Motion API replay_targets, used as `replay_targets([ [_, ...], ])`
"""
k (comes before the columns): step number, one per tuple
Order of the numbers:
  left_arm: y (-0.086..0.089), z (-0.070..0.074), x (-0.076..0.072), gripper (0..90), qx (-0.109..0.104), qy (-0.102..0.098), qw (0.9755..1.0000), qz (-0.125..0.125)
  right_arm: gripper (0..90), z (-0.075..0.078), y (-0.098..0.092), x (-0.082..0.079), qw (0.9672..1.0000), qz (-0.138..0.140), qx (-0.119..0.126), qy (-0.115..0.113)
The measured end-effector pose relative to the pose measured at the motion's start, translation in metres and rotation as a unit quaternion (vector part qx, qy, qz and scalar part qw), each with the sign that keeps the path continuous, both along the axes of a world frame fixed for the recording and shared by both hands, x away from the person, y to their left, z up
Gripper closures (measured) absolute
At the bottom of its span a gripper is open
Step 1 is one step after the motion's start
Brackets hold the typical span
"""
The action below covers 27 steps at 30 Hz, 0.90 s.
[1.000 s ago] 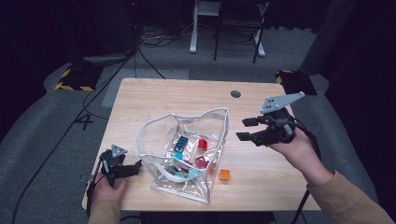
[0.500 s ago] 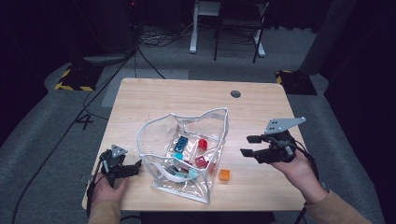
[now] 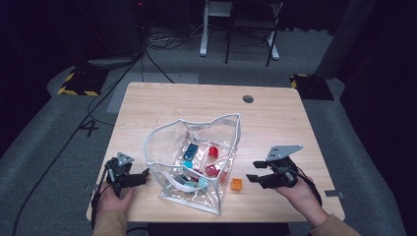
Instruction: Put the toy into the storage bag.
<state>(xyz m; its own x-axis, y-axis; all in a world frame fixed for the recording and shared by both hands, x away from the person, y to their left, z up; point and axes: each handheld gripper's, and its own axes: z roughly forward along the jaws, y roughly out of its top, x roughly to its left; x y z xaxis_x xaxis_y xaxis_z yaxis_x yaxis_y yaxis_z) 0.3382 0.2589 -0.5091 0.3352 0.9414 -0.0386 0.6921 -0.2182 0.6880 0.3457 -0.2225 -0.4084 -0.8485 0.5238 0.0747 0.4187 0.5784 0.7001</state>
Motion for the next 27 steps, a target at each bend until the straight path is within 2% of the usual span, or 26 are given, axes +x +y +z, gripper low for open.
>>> replay_targets([
  [12, 0.0, 0.0, 0.0, 12.5, 0.0, 0.0, 1.0, 0.0, 43.5, -0.046, 0.018, 0.001, 0.9992, 0.018, -0.02, 0.029],
  [18, 0.0, 0.0, 0.0, 12.5, 0.0, 0.0, 1.0, 0.0, 44.8, -0.063, 0.028, 0.005, 0.9981, 0.023, -0.052, 0.024],
  [21, 0.0, 0.0, 0.0, 12.5, 0.0, 0.0, 1.0, 0.0, 45.3, -0.068, 0.032, 0.005, 0.9978, 0.025, -0.056, 0.025],
  [25, 0.0, 0.0, 0.0, 12.5, 0.0, 0.0, 1.0, 0.0, 50.9, -0.076, 0.037, 0.007, 0.9971, 0.027, -0.065, 0.029],
  [27, 0.0, 0.0, 0.0, 12.5, 0.0, 0.0, 1.0, 0.0, 56.2, -0.076, 0.037, 0.006, 0.9973, 0.023, -0.066, 0.022],
])
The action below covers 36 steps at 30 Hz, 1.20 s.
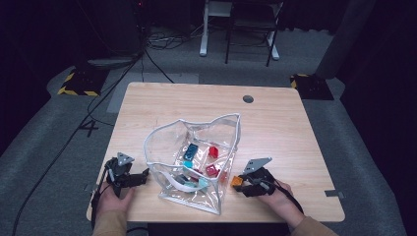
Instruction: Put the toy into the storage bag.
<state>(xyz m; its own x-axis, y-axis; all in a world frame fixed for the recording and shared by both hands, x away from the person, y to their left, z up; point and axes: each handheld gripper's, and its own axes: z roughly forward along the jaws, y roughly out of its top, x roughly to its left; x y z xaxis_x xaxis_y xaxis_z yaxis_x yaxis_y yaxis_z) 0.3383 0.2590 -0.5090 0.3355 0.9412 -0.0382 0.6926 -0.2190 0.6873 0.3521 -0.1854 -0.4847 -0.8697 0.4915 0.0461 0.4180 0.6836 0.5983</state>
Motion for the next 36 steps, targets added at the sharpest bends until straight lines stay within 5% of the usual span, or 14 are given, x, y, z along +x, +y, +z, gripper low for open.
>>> replay_targets([
  [11, 0.0, 0.0, 0.0, 12.5, -0.001, 0.0, 1.0, 0.0, 58.7, 0.0, -0.001, -0.002, 1.0, 0.0, -0.002, -0.004],
  [18, 0.0, 0.0, 0.0, 12.5, -0.001, 0.0, 1.0, 0.0, 58.7, 0.013, -0.007, -0.001, 0.9999, 0.0, 0.009, 0.007],
  [36, 0.0, 0.0, -0.001, 13.0, 0.0, 0.001, 1.0, 0.0, 58.7, 0.091, -0.034, -0.008, 0.999, -0.005, 0.045, 0.0],
])
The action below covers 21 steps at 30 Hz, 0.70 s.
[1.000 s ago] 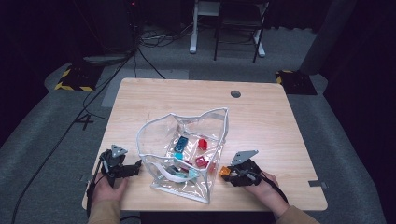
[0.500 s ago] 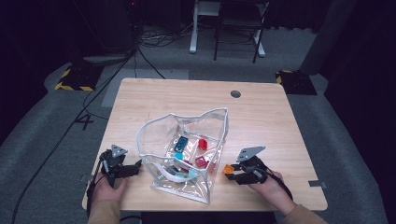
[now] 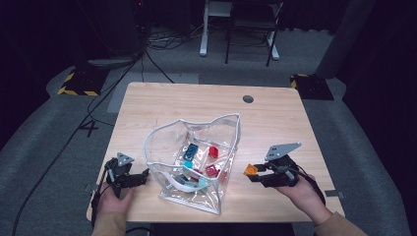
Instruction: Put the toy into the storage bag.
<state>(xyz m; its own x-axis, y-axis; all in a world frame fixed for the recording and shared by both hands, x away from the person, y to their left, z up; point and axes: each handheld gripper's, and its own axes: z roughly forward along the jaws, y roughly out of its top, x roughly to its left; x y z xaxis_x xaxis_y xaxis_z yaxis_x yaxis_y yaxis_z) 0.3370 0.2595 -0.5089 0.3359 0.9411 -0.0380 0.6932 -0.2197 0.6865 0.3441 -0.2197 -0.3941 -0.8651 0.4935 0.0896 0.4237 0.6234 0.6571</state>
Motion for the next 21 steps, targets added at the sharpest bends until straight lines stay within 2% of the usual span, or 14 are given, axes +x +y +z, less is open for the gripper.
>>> replay_targets([
  [4, 0.004, 0.0, -0.001, 15.2, 0.0, -0.002, 0.9999, -0.01, 58.7, 0.014, -0.004, 0.0, 1.0, 0.0, 0.007, -0.003],
  [12, 0.004, 0.0, -0.001, 15.1, 0.0, -0.003, 1.0, -0.009, 58.7, 0.041, -0.008, -0.002, 0.9997, -0.001, 0.017, -0.016],
  [21, 0.004, 0.0, -0.001, 15.1, -0.001, -0.002, 1.0, -0.009, 58.7, 0.073, -0.001, 0.001, 0.9993, 0.01, 0.027, -0.024],
])
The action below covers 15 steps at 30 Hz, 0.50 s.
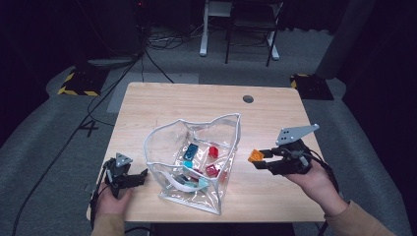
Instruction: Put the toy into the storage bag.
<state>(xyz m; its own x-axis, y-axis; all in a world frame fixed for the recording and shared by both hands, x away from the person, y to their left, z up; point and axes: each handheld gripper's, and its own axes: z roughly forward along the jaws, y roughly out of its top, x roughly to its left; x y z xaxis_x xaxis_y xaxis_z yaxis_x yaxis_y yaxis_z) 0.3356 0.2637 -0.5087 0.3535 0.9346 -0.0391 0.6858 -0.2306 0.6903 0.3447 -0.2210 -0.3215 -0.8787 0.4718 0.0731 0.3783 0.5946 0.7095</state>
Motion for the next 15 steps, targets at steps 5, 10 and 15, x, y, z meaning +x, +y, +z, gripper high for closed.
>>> replay_targets([
  [5, 0.0, 0.0, 0.001, 15.1, 0.002, -0.001, 1.0, 0.006, 58.6, 0.014, 0.008, 0.002, 0.9999, 0.009, 0.005, -0.004],
  [10, 0.0, 0.0, 0.001, 15.1, 0.002, -0.001, 1.0, 0.006, 58.6, 0.033, 0.021, 0.006, 0.9995, 0.027, 0.013, -0.01],
  [15, 0.0, 0.0, 0.001, 15.1, 0.004, -0.002, 1.0, 0.006, 58.6, 0.046, 0.035, 0.013, 0.9989, 0.041, 0.016, -0.014],
])
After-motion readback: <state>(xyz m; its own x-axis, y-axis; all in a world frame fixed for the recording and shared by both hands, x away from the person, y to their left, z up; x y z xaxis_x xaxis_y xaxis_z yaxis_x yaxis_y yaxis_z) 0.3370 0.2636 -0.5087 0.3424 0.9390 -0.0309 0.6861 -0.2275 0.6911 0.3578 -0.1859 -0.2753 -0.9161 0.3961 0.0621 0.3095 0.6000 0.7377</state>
